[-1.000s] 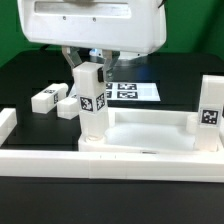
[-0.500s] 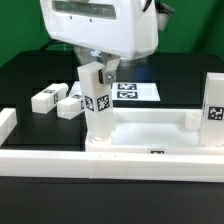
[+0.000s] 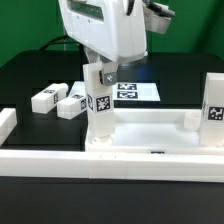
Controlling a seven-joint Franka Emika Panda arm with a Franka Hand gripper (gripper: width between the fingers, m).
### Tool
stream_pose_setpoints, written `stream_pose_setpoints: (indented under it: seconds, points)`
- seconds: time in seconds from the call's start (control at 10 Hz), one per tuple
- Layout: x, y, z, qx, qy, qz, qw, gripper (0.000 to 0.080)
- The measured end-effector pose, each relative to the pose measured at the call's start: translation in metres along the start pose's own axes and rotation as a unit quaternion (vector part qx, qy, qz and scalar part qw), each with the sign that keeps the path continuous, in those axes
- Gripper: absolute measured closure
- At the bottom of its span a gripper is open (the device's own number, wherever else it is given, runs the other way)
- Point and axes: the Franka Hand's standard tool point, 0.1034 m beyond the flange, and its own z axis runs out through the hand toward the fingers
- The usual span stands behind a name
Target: Assemble desk
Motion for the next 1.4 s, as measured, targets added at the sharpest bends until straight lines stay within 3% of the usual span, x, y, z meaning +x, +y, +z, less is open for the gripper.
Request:
stream_pose_setpoints:
  seconds: [0.1,0.2,0.3,0.8,1.4]
  points:
    - [0.000,0.000,0.000,0.000,0.000,-0.002,1.000,0.0316]
    - [0.000,0.000,0.000,0.000,0.000,-0.046,0.999,0.0316]
    - [0.000,0.000,0.000,0.000,0.000,-0.077,0.997,0.0182]
    - [0.000,0.000,0.000,-0.001,0.000,-0.283,0.959,0.0150]
    - [0.019,0.011,-0.001,-0.001,0.005,-0.533,0.846,0.0150]
